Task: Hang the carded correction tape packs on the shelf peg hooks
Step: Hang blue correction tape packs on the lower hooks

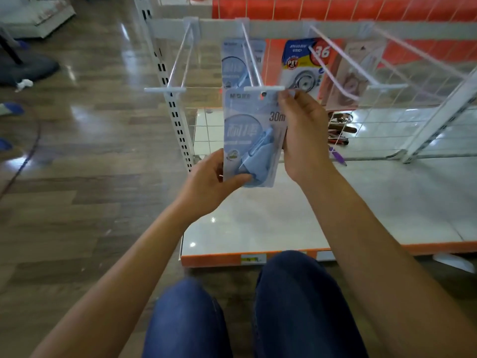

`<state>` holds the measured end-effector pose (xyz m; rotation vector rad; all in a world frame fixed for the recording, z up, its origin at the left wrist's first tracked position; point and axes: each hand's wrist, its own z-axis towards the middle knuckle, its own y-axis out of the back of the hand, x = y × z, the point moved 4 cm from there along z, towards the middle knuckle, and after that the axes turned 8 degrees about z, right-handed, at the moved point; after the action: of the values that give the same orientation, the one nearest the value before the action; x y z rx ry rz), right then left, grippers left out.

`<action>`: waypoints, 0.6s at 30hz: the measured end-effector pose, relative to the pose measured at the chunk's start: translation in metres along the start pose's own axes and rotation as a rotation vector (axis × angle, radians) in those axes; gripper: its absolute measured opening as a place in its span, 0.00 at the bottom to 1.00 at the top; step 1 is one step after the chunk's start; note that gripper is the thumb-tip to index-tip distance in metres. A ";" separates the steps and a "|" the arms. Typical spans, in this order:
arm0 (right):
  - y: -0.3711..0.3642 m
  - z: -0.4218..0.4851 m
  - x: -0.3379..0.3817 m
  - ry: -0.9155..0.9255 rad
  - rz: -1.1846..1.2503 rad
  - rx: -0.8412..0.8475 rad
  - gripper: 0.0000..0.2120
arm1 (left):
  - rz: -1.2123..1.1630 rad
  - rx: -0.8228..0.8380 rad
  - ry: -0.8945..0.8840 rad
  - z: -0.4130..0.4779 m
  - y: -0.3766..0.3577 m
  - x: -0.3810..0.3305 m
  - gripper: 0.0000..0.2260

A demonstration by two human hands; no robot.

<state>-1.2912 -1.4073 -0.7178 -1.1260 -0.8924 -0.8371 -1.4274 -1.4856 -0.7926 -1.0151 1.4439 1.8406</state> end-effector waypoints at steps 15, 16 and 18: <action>-0.008 0.087 -0.036 0.128 -0.373 -0.020 0.14 | 0.214 -0.169 0.002 0.090 0.000 0.018 0.25; -0.010 0.099 -0.040 0.164 -0.425 -0.033 0.14 | 0.285 -0.216 -0.012 0.101 0.001 0.014 0.24; -0.015 0.125 -0.046 0.198 -0.556 -0.081 0.14 | 0.365 -0.272 -0.017 0.124 0.005 0.006 0.22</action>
<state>-1.3439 -1.2851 -0.7308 -0.8491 -1.0264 -1.4247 -1.4604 -1.3667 -0.7798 -0.8997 1.4698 2.3531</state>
